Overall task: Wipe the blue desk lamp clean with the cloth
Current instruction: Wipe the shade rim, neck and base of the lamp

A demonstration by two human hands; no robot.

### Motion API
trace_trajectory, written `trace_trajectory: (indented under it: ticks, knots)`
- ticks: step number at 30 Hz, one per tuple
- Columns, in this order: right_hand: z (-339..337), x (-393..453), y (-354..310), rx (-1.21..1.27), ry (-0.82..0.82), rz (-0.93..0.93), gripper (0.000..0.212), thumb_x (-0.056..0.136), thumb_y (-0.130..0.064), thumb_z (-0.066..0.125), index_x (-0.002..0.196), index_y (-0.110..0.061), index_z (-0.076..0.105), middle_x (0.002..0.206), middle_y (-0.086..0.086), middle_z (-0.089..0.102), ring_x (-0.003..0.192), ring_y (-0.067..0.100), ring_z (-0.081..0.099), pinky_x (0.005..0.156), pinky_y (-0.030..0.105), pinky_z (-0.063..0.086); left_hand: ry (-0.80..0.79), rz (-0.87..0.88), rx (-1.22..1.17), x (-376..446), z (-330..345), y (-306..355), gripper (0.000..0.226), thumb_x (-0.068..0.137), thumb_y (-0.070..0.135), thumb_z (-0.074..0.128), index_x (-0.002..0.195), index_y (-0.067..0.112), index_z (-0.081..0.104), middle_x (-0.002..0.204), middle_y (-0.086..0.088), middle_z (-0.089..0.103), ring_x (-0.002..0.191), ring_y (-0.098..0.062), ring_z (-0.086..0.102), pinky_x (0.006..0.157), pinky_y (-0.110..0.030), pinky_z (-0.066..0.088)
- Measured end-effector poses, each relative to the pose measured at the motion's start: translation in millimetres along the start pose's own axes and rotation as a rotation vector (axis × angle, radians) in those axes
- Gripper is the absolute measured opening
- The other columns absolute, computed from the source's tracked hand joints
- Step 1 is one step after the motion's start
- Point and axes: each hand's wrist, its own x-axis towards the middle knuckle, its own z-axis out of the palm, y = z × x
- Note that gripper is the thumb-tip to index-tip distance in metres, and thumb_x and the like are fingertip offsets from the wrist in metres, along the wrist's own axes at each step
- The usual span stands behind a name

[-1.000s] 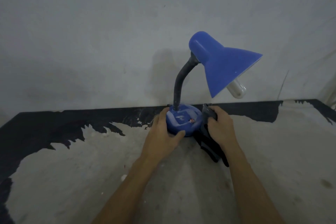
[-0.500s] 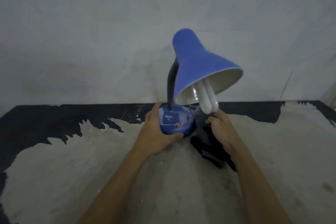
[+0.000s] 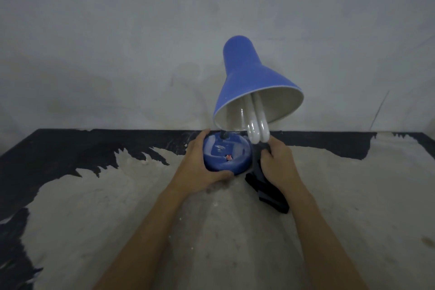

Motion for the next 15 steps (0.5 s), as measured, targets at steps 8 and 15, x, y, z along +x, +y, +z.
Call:
trace_trajectory:
  ticks: [8,15]
  knots:
    - [-0.6,-3.0,3.3,-0.206,-0.25,-0.066,0.054,0.091,-0.011,0.064,0.143,-0.019,0.055,0.142,0.01,0.053,0.13,0.027,0.05,0.106,0.026,0.036,-0.007,-0.012,0.034,-9.2,-4.6,11.8,0.077,0.057,0.055,0.085,0.116,0.062,0.036,0.118,0.042,0.037,0.104,0.037,0.035,0.089,0.005,0.031]
    - [-16.5,-2.8,-6.1,-0.123,-0.547,-0.028,0.058,0.084,-0.005,0.062,0.103,-0.059,0.066,0.123,-0.003,0.072,0.115,0.017,0.064,0.1,0.029,0.051,0.008,-0.018,0.055,-6.6,-1.4,-3.2,0.094,0.065,0.05,0.09,0.14,0.051,0.032,0.143,0.025,0.037,0.124,0.01,0.04,0.107,-0.029,0.038]
